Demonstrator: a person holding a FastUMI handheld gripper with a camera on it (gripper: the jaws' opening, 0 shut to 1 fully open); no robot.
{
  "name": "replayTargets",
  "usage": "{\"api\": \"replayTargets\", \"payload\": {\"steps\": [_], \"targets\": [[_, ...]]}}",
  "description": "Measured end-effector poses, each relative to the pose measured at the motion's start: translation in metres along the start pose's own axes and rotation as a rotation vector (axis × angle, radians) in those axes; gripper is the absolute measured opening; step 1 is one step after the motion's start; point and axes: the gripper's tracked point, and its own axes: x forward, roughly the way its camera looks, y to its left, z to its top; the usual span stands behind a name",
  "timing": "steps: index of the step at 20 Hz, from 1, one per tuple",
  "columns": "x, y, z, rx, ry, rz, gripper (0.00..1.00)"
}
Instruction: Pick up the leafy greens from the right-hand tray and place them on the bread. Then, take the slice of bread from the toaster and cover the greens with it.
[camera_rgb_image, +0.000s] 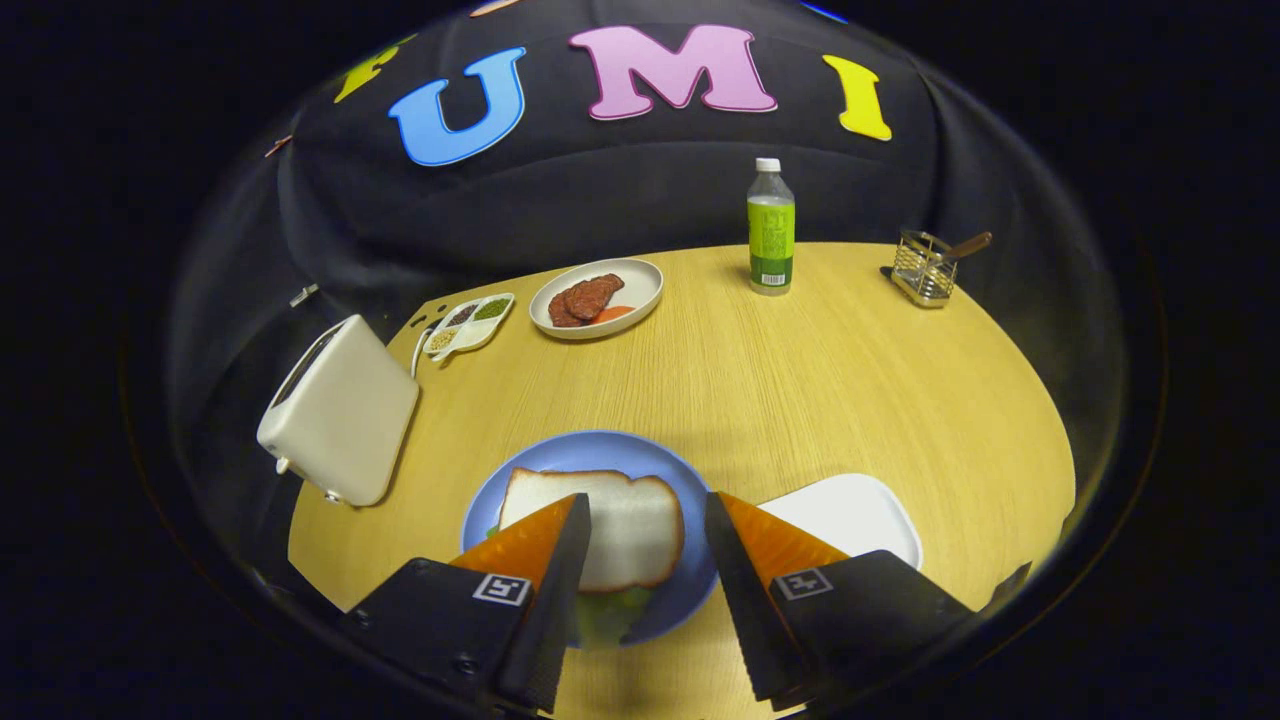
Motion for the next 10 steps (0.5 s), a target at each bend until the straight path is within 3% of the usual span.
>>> {"api": "replayTargets", "payload": {"steps": [5,10], "targets": [[-0.03,0.0,0.035,-0.16,-0.087,0.008,0.84],[-0.066,-0.001,0.079,-0.224,-0.18,0.002,0.91]]}}
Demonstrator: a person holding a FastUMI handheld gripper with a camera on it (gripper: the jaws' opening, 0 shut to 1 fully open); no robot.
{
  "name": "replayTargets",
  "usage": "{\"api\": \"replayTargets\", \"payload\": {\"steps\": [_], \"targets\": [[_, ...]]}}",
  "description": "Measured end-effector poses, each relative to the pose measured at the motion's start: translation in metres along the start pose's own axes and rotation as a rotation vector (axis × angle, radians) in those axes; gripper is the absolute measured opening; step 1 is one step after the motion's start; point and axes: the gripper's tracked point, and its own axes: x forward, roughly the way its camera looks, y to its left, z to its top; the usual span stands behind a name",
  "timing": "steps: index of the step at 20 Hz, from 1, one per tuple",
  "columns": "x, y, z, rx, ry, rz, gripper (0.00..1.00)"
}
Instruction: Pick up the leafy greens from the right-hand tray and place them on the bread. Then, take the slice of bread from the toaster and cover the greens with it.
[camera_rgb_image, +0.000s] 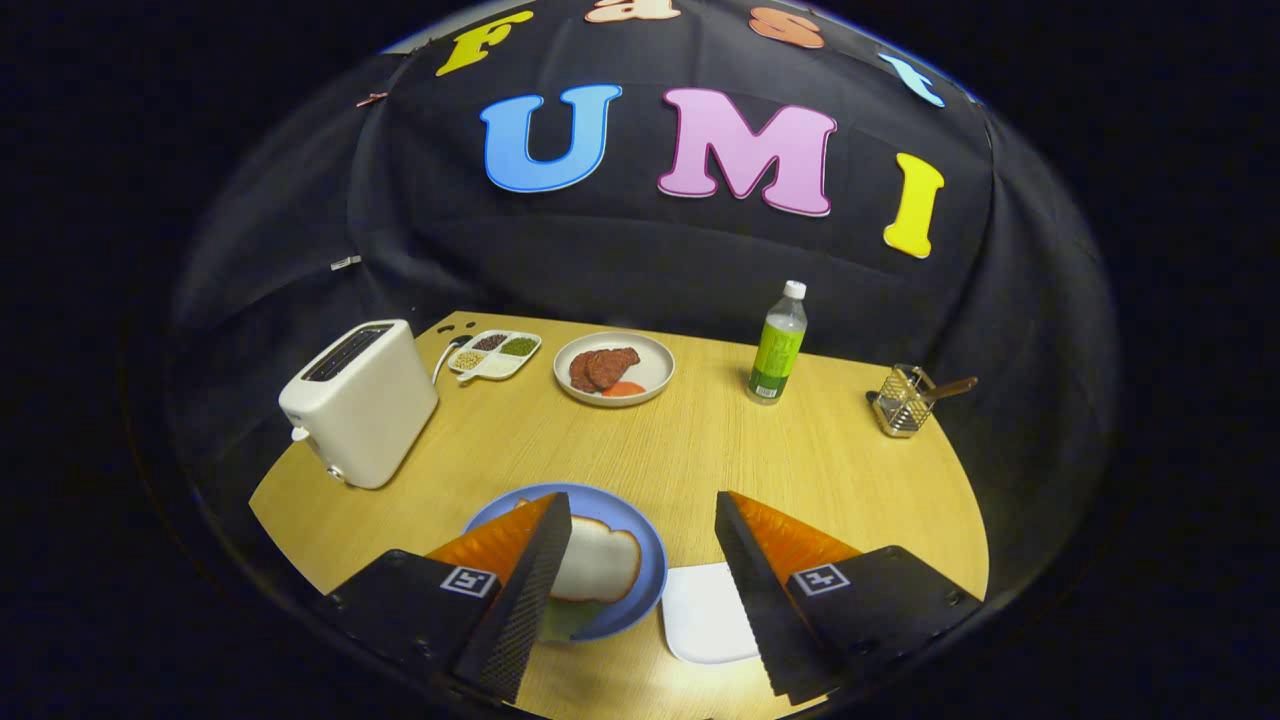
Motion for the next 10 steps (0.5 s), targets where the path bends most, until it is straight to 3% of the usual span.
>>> {"api": "replayTargets", "payload": {"steps": [5,10], "targets": [[-0.03,-0.002,0.052,-0.002,-0.11,-0.013,0.99],[-0.064,-0.005,0.095,0.013,-0.209,-0.033,0.99]]}}
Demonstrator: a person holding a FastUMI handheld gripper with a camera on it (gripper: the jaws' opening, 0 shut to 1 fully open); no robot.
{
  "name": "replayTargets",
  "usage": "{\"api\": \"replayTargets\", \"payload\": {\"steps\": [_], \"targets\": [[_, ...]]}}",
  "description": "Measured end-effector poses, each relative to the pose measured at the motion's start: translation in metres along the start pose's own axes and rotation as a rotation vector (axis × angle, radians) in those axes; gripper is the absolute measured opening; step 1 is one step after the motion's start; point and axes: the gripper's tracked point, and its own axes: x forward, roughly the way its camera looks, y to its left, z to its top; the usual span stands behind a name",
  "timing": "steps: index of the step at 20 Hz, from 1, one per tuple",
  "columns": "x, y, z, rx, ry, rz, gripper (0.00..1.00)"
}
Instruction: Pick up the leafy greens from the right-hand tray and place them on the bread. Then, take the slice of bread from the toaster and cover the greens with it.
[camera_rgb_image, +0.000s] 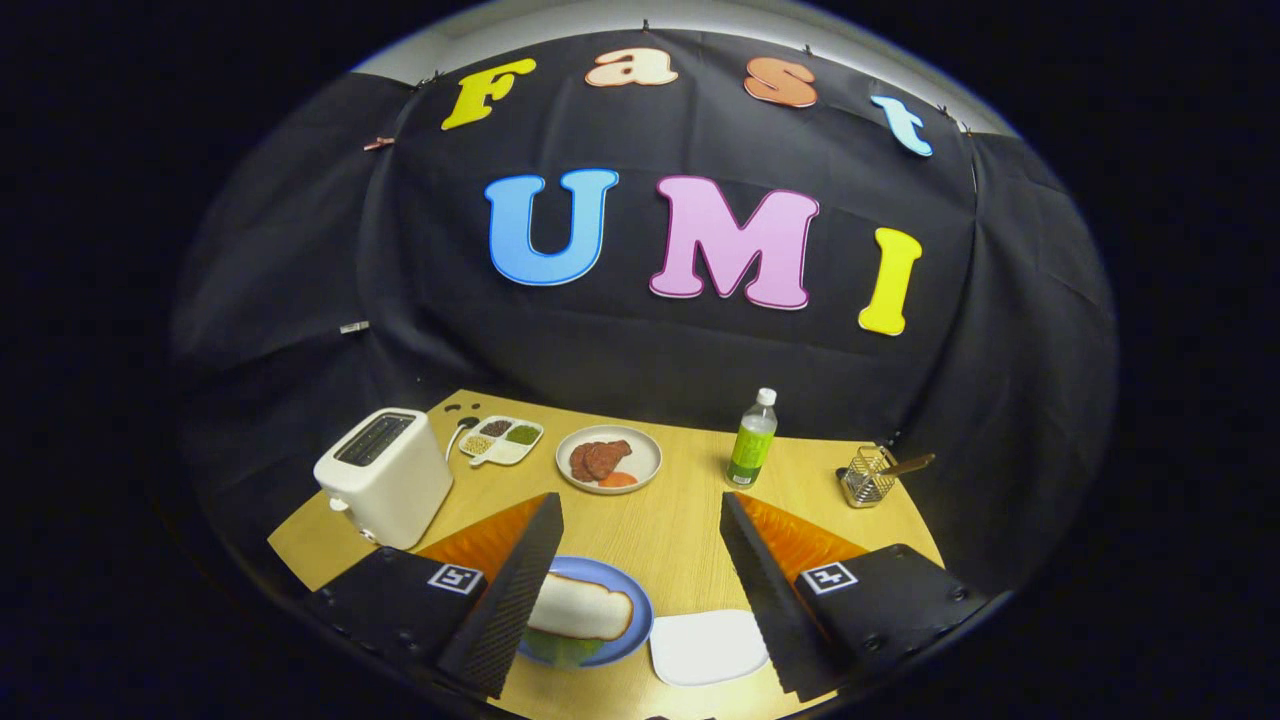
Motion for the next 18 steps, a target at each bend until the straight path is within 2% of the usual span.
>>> {"api": "replayTargets", "payload": {"steps": [6,18], "targets": [[-0.02,-0.011,0.019,-0.02,-0.065,-0.035,0.99],[-0.033,0.006,0.027,-0.014,-0.089,-0.002,0.99]]}}
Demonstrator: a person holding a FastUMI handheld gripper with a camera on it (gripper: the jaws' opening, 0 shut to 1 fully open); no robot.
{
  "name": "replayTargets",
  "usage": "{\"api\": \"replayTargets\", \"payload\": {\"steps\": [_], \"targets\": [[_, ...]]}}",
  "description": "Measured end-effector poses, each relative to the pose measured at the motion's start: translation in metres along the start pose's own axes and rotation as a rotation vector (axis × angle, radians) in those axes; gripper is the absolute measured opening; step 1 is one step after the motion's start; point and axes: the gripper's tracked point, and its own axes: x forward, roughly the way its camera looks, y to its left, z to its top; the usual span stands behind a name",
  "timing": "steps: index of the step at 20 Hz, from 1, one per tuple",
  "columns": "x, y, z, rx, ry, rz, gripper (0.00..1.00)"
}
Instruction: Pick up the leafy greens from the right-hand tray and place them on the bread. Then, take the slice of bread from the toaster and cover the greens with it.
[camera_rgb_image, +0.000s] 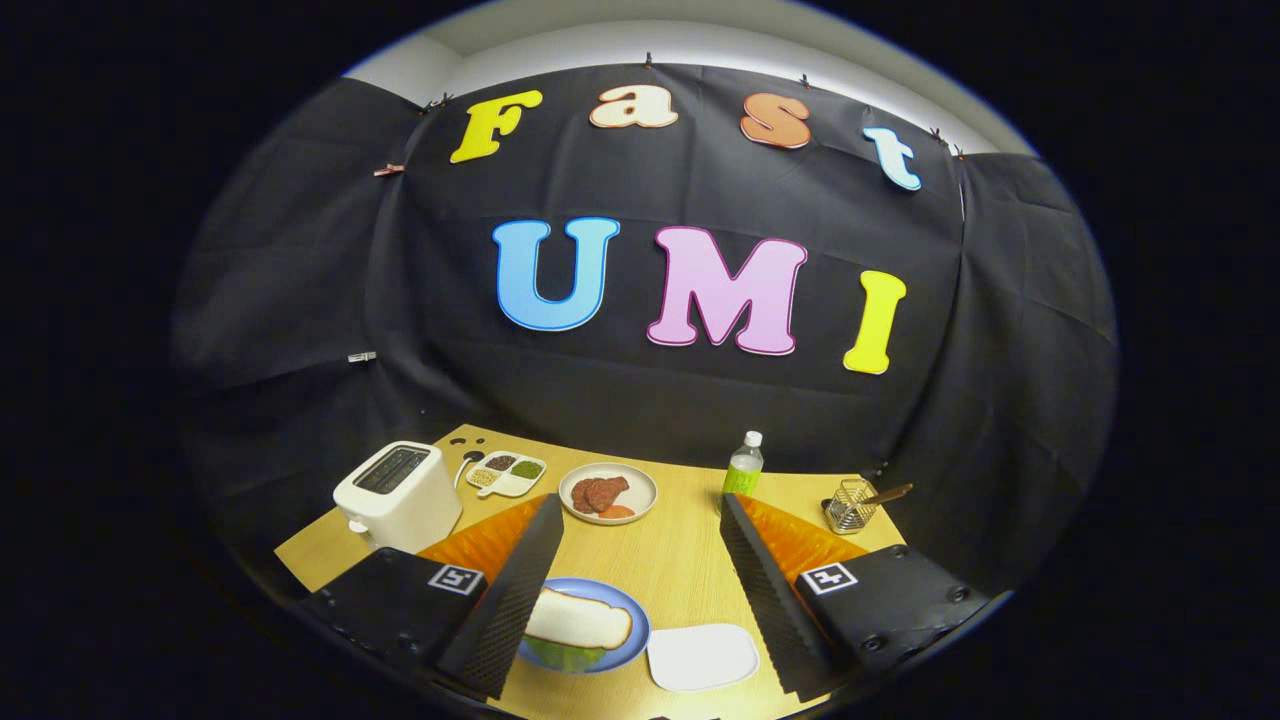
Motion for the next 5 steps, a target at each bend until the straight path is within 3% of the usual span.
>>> {"api": "replayTargets", "payload": {"steps": [5], "targets": [[-0.0021,0.0003,0.0016,0.012,0.0,-0.006,0.99]]}}
